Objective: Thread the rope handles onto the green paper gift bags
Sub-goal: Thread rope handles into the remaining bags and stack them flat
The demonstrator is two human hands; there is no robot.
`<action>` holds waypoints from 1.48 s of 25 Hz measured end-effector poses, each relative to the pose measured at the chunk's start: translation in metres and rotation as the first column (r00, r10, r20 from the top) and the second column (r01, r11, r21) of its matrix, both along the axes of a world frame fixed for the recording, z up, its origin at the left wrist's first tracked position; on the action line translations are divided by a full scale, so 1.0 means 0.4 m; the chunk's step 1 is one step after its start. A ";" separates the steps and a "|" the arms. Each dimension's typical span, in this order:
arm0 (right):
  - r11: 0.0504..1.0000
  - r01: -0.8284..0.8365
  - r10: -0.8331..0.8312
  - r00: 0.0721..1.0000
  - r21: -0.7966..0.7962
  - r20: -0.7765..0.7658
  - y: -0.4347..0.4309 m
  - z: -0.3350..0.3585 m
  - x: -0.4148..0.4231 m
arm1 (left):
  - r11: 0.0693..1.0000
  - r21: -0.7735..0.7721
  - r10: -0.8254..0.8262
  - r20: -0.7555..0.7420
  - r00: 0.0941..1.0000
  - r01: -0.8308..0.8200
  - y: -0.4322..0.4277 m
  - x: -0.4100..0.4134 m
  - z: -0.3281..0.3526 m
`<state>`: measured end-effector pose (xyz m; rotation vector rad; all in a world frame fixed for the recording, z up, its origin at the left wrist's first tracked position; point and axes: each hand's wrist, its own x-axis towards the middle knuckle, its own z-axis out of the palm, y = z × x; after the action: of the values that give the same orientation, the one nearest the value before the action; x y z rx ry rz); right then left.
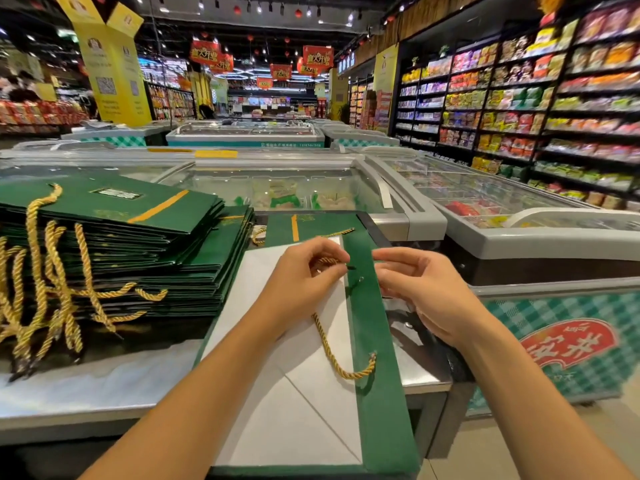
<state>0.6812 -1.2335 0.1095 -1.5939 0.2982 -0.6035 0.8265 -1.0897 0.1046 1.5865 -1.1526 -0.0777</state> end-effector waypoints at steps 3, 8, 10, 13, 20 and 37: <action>0.999 -0.034 0.035 0.999 -0.028 0.041 -0.004 -0.003 -0.006 | 1.000 -0.003 -0.025 0.020 0.999 0.025 0.002 -0.007 0.000; 0.988 -0.043 0.051 0.998 -0.147 0.049 -0.002 -0.007 -0.008 | 1.000 -0.024 -0.006 0.065 0.998 0.008 0.003 -0.012 0.002; 0.985 -0.039 0.049 0.997 -0.167 0.057 0.000 -0.006 -0.010 | 0.999 -0.033 -0.021 0.062 0.998 0.024 0.006 -0.013 0.005; 0.979 -0.033 0.047 0.997 -0.200 0.064 0.003 -0.005 -0.011 | 0.998 -0.021 -0.052 0.085 0.995 0.054 0.009 -0.023 0.006; 0.970 -0.016 0.032 0.998 -0.244 0.059 0.007 -0.008 -0.005 | 0.994 0.032 -0.104 0.138 0.985 0.101 0.010 -0.036 0.012; 0.890 -0.011 -0.053 0.991 -0.456 -0.127 0.010 -0.016 0.005 | 0.984 0.161 -0.116 0.257 0.960 0.075 0.008 -0.034 0.010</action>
<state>0.6832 -1.2294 0.1030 -2.0958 0.2876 -0.6115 0.8129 -1.0866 0.1085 1.7095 -1.4618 -0.0152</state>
